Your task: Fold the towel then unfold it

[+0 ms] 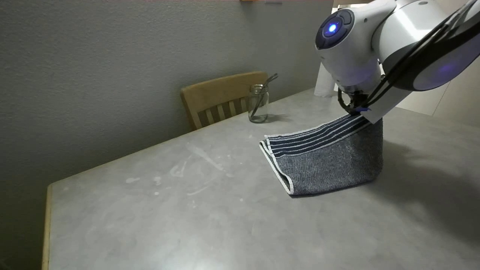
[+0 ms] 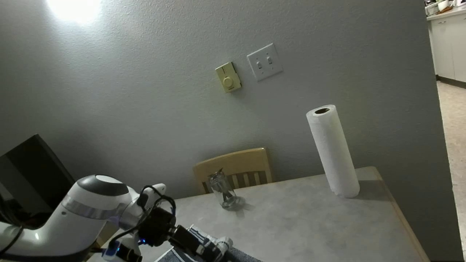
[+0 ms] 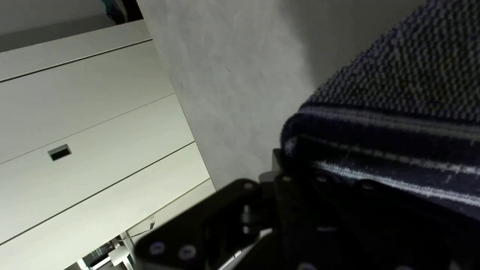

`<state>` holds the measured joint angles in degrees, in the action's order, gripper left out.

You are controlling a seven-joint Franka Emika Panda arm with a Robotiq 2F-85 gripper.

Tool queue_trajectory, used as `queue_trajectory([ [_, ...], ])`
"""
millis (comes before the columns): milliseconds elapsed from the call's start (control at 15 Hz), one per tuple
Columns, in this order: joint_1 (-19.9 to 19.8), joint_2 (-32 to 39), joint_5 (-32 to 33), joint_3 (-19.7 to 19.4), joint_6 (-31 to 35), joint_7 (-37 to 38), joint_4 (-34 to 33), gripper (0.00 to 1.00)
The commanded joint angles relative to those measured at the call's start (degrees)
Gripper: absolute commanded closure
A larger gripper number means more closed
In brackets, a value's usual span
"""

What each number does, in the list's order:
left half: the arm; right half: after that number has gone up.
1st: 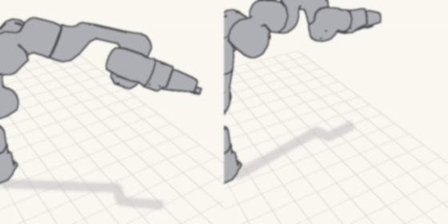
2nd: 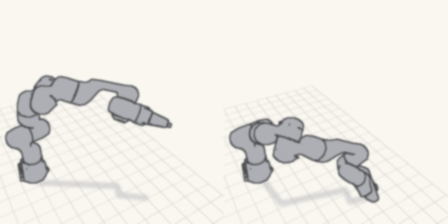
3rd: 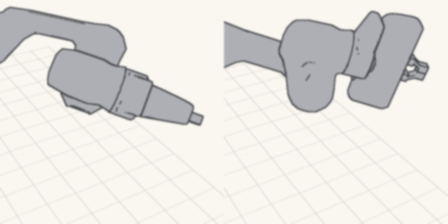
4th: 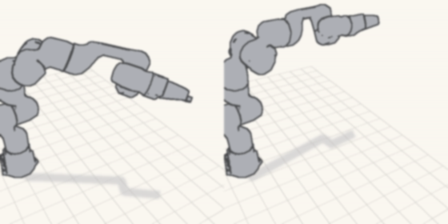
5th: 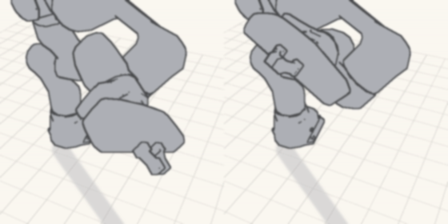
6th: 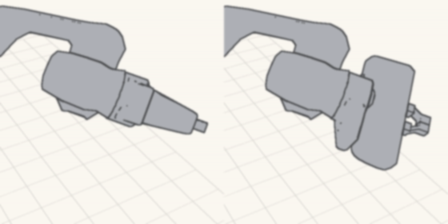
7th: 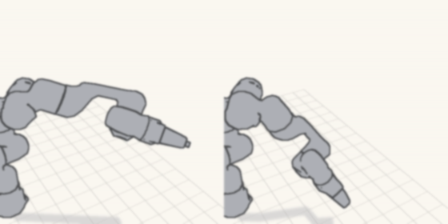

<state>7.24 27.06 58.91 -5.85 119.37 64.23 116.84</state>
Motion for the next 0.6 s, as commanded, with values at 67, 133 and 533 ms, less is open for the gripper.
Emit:
queue_trajectory([
  [67, -1.4, -1.6, 1.8, 1.6, 3.7, 2.5, 2.3, 0.65],
  [133, -1.1, -1.5, 1.5, 2.0, 3.9, 2.9, 2.1, 0.56],
  [533, 2.6, 0.4, 0.6, 6.7, 3.2, 3.1, -1.9, 0.14],
])
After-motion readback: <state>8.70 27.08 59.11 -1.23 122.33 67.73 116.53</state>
